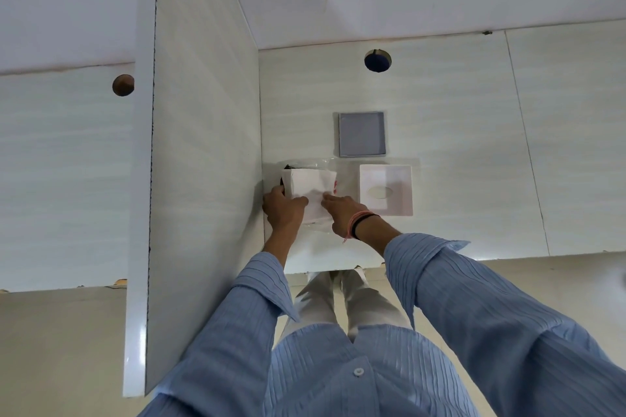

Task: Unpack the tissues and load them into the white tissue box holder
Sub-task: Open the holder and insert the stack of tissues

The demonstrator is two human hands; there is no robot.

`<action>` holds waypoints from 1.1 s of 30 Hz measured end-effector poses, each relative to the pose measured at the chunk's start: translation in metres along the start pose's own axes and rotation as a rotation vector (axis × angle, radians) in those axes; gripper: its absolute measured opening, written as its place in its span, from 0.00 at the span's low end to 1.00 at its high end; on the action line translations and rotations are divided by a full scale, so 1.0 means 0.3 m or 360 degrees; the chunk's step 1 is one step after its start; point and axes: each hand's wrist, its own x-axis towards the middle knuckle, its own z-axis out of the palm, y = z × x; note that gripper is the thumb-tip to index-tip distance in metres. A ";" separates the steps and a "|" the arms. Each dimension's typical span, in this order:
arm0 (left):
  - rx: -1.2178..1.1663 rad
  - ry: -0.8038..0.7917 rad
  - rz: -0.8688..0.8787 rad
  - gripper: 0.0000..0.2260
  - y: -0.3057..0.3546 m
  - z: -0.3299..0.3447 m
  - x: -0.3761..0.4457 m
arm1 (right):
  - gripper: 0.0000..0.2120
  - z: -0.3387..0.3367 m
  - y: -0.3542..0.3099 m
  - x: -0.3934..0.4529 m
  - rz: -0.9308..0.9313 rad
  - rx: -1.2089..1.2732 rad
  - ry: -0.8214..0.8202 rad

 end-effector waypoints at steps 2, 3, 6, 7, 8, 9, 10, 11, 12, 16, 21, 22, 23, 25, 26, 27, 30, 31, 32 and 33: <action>-0.0016 -0.0006 0.0028 0.27 0.016 -0.001 -0.021 | 0.30 -0.007 0.001 -0.004 0.0007 0.0002 -0.0018; -0.0028 -0.0030 0.0033 0.26 0.022 0.000 -0.029 | 0.30 -0.011 0.002 -0.008 0.0003 0.0001 -0.0015; -0.0031 -0.0081 0.0015 0.23 0.031 -0.003 -0.043 | 0.29 -0.024 0.004 -0.025 -0.0007 0.0087 0.0032; -0.0057 -0.0079 0.0000 0.23 0.034 -0.006 -0.046 | 0.28 -0.031 0.006 -0.031 0.0013 0.0203 0.0085; -0.0113 -0.0067 -0.0015 0.23 0.042 -0.013 -0.054 | 0.27 -0.037 0.008 -0.036 0.0041 0.0353 0.0190; -0.0200 -0.0047 -0.0035 0.22 0.050 -0.020 -0.062 | 0.24 -0.046 0.009 -0.042 0.0068 0.0516 0.0367; -0.0313 -0.0023 -0.0050 0.21 0.063 -0.030 -0.073 | 0.20 -0.061 0.005 -0.052 0.0097 0.0677 0.0600; -0.0442 0.0000 -0.0066 0.19 0.074 -0.040 -0.082 | 0.16 -0.074 0.005 -0.058 0.0134 0.0836 0.0850; -0.0574 0.0004 -0.0085 0.18 0.086 -0.051 -0.092 | 0.13 -0.088 0.007 -0.065 0.0196 0.1020 0.1070; -0.0961 -0.0219 -0.0157 0.14 0.121 -0.084 -0.103 | 0.13 -0.145 0.037 -0.071 0.0463 0.1900 0.1305; -0.0984 -0.0632 -0.0040 0.14 0.152 -0.072 -0.141 | 0.32 -0.195 0.064 -0.097 0.0502 0.2791 0.0632; -0.0972 -0.0671 -0.0001 0.14 0.157 -0.066 -0.148 | 0.33 -0.193 0.063 -0.100 0.0479 0.2835 0.0557; -0.0958 -0.0695 0.0040 0.12 0.160 -0.060 -0.154 | 0.35 -0.189 0.061 -0.098 0.0449 0.2865 0.0504; -0.0924 -0.0750 0.0129 0.11 0.168 -0.050 -0.169 | 0.37 -0.188 0.052 -0.106 0.0432 0.2856 0.0492; -0.0907 -0.0768 0.0166 0.11 0.169 -0.046 -0.174 | 0.38 -0.189 0.051 -0.116 0.0418 0.2836 0.0492; -0.0897 -0.0780 0.0194 0.11 0.170 -0.044 -0.181 | 0.40 -0.193 0.046 -0.129 0.0394 0.2809 0.0492; -0.0811 -0.0774 0.0251 0.13 0.168 -0.032 -0.189 | 0.48 -0.189 0.045 -0.153 0.0269 0.2727 0.0498; -0.0748 -0.0769 0.0274 0.16 0.165 -0.025 -0.191 | 0.47 -0.191 0.037 -0.163 0.0233 0.2683 0.0533; -0.0668 -0.0785 0.0297 0.19 0.161 -0.016 -0.191 | 0.45 -0.196 0.028 -0.174 0.0239 0.2620 0.0570; -0.0593 -0.0803 0.0313 0.22 0.160 -0.009 -0.196 | 0.44 -0.196 0.026 -0.175 0.0256 0.2560 0.0593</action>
